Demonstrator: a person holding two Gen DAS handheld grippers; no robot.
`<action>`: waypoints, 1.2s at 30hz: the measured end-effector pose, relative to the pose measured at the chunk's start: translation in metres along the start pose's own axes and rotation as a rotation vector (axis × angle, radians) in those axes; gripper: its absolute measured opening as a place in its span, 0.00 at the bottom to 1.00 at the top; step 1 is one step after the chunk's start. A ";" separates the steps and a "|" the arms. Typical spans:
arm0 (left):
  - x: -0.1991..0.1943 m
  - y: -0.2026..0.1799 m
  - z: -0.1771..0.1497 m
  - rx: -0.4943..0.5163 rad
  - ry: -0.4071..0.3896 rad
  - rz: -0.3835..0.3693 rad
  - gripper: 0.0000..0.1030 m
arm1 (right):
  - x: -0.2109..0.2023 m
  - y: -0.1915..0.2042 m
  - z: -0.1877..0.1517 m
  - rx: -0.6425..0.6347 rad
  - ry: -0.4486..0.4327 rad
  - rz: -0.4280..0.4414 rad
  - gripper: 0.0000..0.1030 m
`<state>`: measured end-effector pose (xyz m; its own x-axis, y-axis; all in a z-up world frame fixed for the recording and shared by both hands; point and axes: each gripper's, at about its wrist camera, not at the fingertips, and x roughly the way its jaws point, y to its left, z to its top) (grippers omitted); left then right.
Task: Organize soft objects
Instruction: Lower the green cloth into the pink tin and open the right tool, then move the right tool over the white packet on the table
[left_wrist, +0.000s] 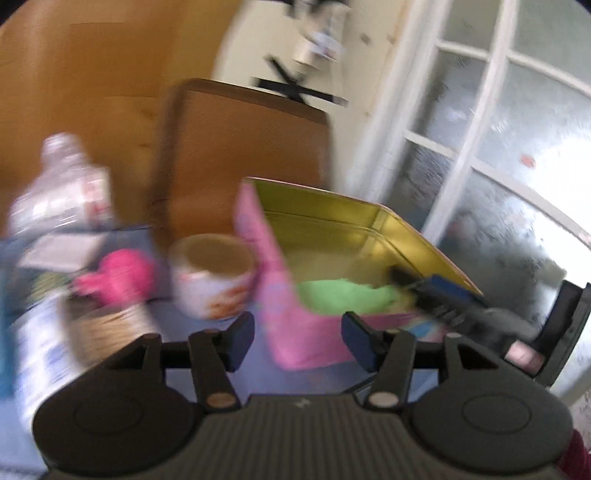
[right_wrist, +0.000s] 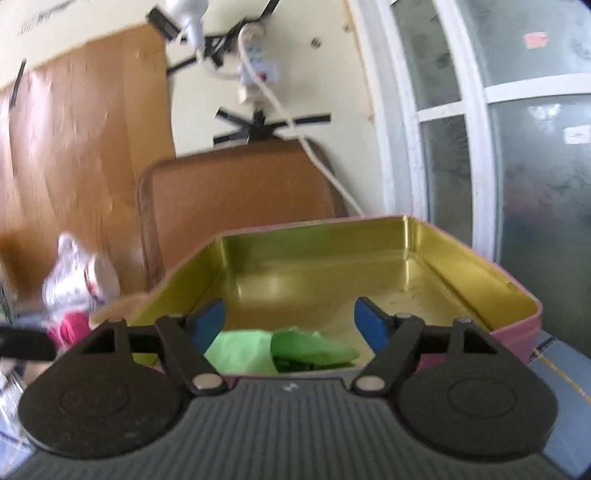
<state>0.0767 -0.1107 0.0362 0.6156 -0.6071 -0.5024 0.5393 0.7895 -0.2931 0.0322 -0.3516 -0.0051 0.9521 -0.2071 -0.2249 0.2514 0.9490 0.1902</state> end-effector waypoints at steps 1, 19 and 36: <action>-0.012 0.014 -0.006 -0.028 -0.008 0.016 0.52 | -0.005 0.000 0.001 0.009 -0.021 0.001 0.76; -0.121 0.162 -0.096 -0.295 -0.116 0.295 0.51 | 0.016 0.191 -0.022 -0.165 0.272 0.597 0.54; -0.116 0.167 -0.097 -0.335 -0.141 0.186 0.51 | -0.019 0.210 -0.035 -0.208 0.303 0.626 0.15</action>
<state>0.0393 0.1007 -0.0333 0.7702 -0.4389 -0.4628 0.2080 0.8588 -0.4682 0.0609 -0.1402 0.0054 0.8091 0.4359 -0.3942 -0.3919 0.9000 0.1909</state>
